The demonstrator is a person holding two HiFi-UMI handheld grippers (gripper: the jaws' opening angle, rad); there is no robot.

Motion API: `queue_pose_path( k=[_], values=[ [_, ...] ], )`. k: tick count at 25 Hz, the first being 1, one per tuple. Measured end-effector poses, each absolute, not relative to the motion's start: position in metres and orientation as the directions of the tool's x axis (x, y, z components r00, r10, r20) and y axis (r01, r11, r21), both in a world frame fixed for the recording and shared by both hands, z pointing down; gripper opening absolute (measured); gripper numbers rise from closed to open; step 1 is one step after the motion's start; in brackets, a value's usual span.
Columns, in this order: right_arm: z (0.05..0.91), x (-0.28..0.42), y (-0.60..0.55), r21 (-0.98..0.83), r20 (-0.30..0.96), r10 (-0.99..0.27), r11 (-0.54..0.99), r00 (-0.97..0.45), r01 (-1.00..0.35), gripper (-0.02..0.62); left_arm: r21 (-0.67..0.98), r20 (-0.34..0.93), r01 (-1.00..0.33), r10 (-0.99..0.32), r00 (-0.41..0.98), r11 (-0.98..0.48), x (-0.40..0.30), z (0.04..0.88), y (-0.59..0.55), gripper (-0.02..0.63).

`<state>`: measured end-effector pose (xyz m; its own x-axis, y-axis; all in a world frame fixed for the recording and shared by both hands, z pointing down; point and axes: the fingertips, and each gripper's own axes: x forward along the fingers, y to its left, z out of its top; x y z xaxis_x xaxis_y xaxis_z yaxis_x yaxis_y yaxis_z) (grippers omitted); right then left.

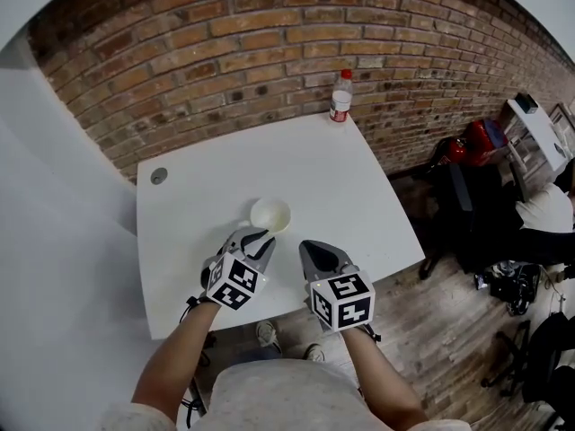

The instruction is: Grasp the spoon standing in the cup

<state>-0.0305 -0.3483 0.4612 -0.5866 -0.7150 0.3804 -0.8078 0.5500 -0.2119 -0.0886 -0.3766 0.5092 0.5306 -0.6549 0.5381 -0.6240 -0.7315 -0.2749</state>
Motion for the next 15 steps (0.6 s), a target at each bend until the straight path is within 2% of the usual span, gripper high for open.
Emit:
queue_pose_path(
  k=[2, 7, 15],
  values=[
    [0.461, -0.03, -0.353, -0.215, 0.381, -0.72, 0.541, -0.58, -0.813, 0.006, -0.279, 0.545, -0.613, -0.648, 0.533, -0.739, -0.088, 0.51, -0.38, 0.067],
    [0.462, -0.029, -0.36, -0.212, 0.366, -0.735, 0.531, -0.57, -0.821, 0.006, -0.29, 0.544, -0.609, -0.651, 0.53, -0.738, -0.091, 0.513, -0.384, 0.009],
    [0.458, -0.024, -0.36, -0.217, 0.353, -0.733, 0.54, -0.581, -0.813, 0.006, -0.251, 0.52, -0.687, -0.694, 0.498, -0.681, -0.095, 0.504, -0.388, 0.006]
  ],
)
